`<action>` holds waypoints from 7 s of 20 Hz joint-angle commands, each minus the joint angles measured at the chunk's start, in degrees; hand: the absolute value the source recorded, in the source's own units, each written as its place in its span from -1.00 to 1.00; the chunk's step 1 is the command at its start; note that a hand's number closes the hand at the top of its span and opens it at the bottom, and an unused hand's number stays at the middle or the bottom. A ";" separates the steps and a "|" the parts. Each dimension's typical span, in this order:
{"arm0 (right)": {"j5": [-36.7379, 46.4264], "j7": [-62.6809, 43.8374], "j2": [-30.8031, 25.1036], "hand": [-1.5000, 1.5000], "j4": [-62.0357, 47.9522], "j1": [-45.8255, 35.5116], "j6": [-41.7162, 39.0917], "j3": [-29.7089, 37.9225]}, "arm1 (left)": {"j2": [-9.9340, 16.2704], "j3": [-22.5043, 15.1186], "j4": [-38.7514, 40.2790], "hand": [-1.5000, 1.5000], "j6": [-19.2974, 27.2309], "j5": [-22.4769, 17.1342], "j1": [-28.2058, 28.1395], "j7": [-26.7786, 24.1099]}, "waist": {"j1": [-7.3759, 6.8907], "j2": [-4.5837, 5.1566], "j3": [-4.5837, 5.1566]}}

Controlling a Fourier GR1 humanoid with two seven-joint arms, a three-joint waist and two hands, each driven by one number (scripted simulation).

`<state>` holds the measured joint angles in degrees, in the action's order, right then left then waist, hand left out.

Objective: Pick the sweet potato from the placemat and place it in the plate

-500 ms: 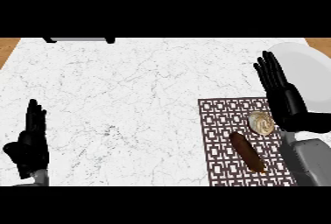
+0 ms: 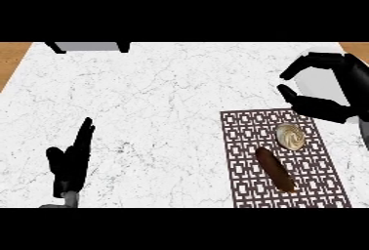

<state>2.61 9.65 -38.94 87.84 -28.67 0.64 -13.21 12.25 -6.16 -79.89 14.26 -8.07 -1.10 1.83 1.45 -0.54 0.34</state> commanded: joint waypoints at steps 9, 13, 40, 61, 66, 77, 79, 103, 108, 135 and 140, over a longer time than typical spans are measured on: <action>4.94 4.88 -7.71 -1.00 14.15 12.28 -2.63 5.56 | -1.16 -3.78 -4.08 0.00 -7.45 -3.50 -3.75 7.20 | -0.98 0.30 -0.33; 11.24 -2.44 -15.15 -1.00 18.37 12.88 -8.26 1.37 | -0.58 -2.03 -1.76 0.00 -7.95 -4.46 -1.25 8.39 | -0.45 0.22 -0.19; 44.30 -33.21 -0.88 -1.00 24.94 18.87 -24.68 -21.94 | -3.40 -1.82 -5.15 0.00 -7.60 -0.95 -0.37 12.00 | -1.74 0.57 -0.35; 63.34 -25.92 7.88 -1.00 12.97 22.50 -19.36 -19.46 | -4.43 2.30 -2.32 0.00 -11.29 -0.61 1.23 11.31 | -1.52 0.55 -0.35; 65.77 -24.98 7.70 -1.00 12.30 24.65 -21.45 -18.88 | -5.65 1.59 -3.64 0.00 -10.56 0.52 1.21 12.53 | -1.41 0.52 -0.34; 73.50 -15.32 7.18 1.00 5.23 21.76 -16.41 -18.86 | -6.11 1.71 -0.09 0.00 -13.03 1.99 -1.38 8.52 | -1.57 0.57 -0.34; 76.18 -17.02 10.11 1.00 6.25 21.64 -18.12 -19.80 | -4.59 3.20 -5.19 0.00 -13.40 0.58 -0.97 13.25 | -1.63 0.52 -0.35; 92.14 -83.18 28.74 1.00 -17.38 -17.38 19.71 29.74 | -7.95 -2.72 -5.47 0.00 -12.97 3.72 3.06 12.42 | -9.32 3.93 -0.43; 96.20 -82.74 29.38 1.00 -20.10 -17.64 31.93 35.11 | -7.45 -1.25 -4.49 0.00 -12.48 3.45 3.77 13.23 | -7.77 3.56 -0.59; 91.26 -70.16 12.75 1.00 -58.26 -15.97 60.72 65.82 | -7.83 0.84 -1.42 0.00 -12.11 3.73 0.04 8.95 | -3.94 2.10 -0.70; 83.01 -60.46 9.17 -1.00 -67.85 -17.97 54.94 67.42 | -8.18 0.49 -4.44 0.00 -11.35 3.31 3.35 14.17 | -4.04 2.09 -0.94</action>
<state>92.12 -56.34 -27.96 25.83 -46.11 57.34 52.24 5.15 -5.05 -85.05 2.42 -4.61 0.70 13.62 -2.91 1.24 -0.70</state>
